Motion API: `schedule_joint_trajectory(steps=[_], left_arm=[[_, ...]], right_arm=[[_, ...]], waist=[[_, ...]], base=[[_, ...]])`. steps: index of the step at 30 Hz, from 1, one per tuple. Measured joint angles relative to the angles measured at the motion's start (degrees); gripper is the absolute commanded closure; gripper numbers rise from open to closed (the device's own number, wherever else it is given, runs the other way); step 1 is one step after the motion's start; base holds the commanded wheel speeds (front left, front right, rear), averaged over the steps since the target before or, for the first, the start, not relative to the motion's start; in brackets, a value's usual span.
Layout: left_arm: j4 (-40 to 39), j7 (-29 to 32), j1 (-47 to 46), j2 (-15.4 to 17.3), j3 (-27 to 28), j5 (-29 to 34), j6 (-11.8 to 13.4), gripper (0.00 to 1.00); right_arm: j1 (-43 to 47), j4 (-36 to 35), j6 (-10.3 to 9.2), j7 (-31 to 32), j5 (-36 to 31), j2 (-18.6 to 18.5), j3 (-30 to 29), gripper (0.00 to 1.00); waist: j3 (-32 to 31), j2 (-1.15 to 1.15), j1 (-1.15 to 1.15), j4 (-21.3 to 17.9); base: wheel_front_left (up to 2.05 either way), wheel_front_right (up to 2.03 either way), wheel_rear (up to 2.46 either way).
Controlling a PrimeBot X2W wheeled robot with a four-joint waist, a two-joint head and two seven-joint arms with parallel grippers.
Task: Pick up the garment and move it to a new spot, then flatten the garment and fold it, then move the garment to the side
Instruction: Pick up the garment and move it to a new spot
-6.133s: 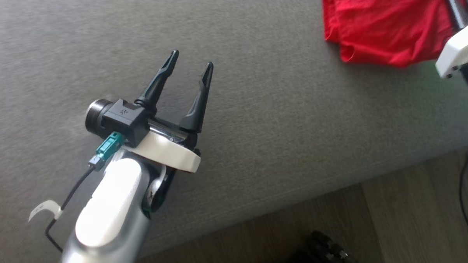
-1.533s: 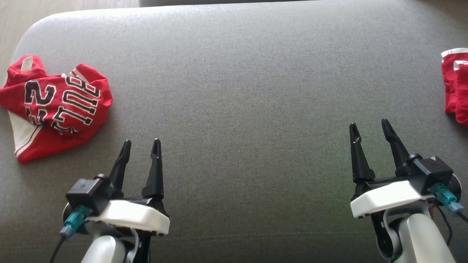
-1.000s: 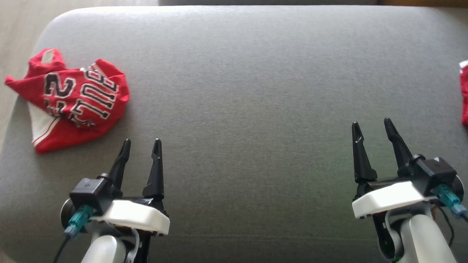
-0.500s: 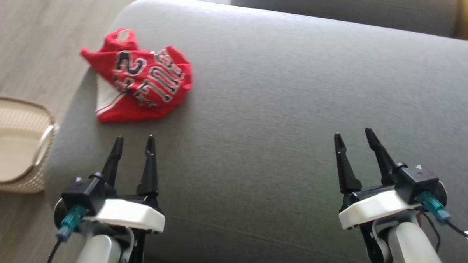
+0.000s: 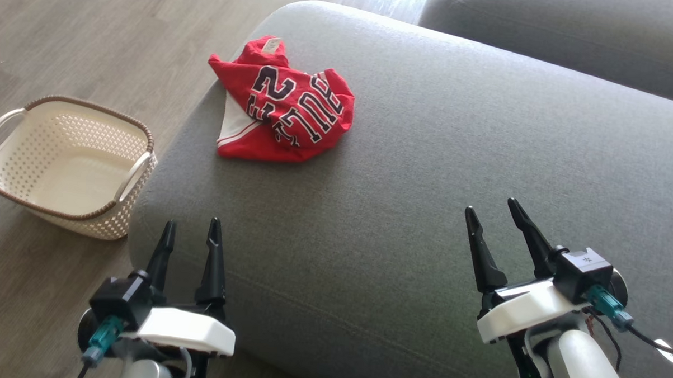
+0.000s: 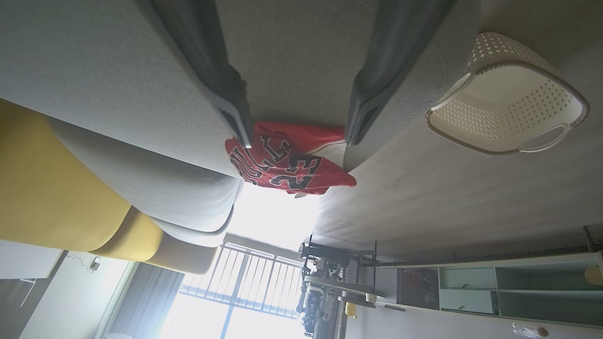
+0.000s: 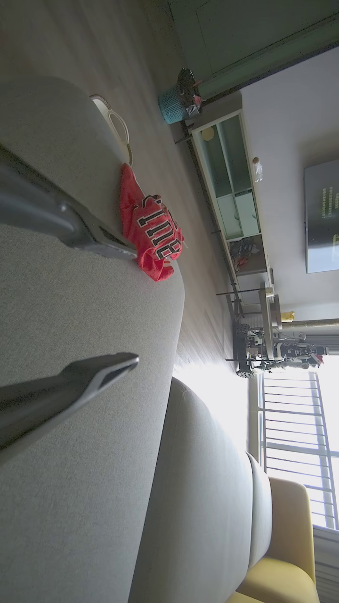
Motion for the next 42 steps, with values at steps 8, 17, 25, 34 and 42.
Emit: schedule_joint_trajectory(steps=[8, 17, 25, 34, 42], left_arm=[[-0.15, 0.00, 0.76, 0.00, 0.02, 0.00, 0.00, 0.00], [-0.45, 0.01, 0.67, -0.04, 1.89, -4.89, 0.24, 0.00], [1.38, 0.00, -7.55, -0.02, 6.91, -3.45, -2.68, 0.00], [13.23, 10.37, -28.53, 5.52, 8.04, -3.03, -4.09, 0.00], [24.62, 20.89, -38.78, 7.64, 7.48, -3.77, -4.71, 0.00]], right_arm=[[0.05, 0.47, 0.00, 0.00, 0.44, 0.00, 0.24, 0.00], [0.03, -0.48, 0.00, 0.00, 0.22, 0.01, 0.31, 0.00], [-1.33, -5.43, 0.00, 0.67, -4.04, 0.01, -0.92, 0.00], [-5.06, -16.51, 0.00, 3.90, -7.31, -0.01, -2.26, 0.00], [-6.71, -21.94, 0.00, 4.92, -9.77, -0.16, -1.62, 0.00]], waist=[[-0.59, 0.00, 0.00, 1.16], [1.23, 0.00, 0.00, -0.46], [8.12, 0.00, 0.00, -2.73], [17.24, 0.00, 0.02, -7.17], [22.19, 0.00, 0.02, -11.60]], base=[[0.00, 0.00, 0.00], [0.00, 0.00, 0.00], [0.00, 0.00, 0.00], [0.00, 0.00, 0.00], [0.00, 0.00, 0.00]])
